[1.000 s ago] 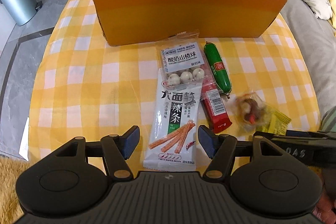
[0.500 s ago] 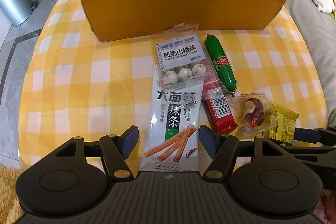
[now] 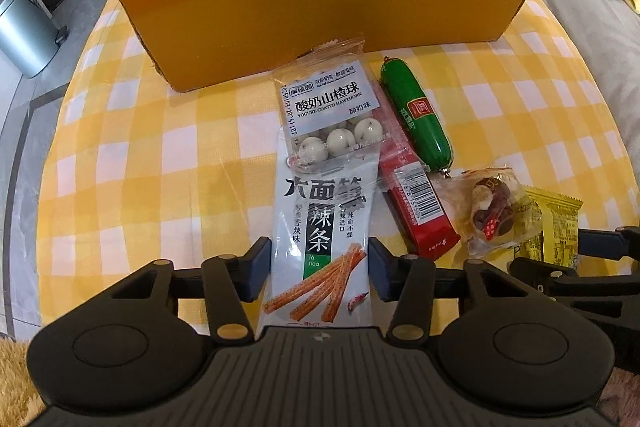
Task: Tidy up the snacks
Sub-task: 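Lower the left tool onto the spicy strip packet while the right tool approaches the yellow candy packet, then lift the spicy strip packet with the left tool while the right tool carries the yellow packet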
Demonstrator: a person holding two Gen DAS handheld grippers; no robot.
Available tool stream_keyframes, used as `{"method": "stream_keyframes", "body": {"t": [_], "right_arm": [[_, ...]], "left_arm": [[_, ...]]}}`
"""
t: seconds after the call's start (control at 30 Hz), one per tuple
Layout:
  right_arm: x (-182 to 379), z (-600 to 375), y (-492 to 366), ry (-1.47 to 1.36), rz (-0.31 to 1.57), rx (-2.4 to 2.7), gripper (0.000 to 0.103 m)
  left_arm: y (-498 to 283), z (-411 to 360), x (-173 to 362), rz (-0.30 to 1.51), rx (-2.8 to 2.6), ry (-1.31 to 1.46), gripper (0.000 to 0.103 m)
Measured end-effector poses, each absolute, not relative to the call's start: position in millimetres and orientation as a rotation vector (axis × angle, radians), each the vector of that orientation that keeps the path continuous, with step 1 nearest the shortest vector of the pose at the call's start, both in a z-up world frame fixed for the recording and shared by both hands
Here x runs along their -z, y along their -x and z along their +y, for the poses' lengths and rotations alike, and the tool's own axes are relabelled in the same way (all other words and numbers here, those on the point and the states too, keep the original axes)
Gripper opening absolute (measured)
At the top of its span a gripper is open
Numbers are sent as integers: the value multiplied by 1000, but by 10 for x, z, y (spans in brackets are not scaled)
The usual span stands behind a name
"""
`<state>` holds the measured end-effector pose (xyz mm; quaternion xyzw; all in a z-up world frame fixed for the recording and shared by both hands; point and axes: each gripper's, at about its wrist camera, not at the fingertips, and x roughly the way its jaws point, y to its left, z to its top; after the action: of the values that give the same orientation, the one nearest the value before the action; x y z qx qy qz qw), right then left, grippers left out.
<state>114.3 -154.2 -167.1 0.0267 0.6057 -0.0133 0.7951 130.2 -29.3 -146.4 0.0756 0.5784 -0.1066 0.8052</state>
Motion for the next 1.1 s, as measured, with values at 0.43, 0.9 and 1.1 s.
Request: {"method": "stream_keyframes", "body": {"t": [0.43, 0.9, 1.1], "right_arm": [[1567, -1605, -1047, -99, 1305, 25, 53], [1210, -1672, -809, -126, 1219, 14, 53], [1026, -1692, -716, -135, 1148, 6, 53]], "left_arm": [[-1098, -241, 1239, 1289, 287, -116, 53], [-804, -204, 698, 1173, 332, -38, 53], [-747, -205, 487, 1083, 336, -28, 53]]}}
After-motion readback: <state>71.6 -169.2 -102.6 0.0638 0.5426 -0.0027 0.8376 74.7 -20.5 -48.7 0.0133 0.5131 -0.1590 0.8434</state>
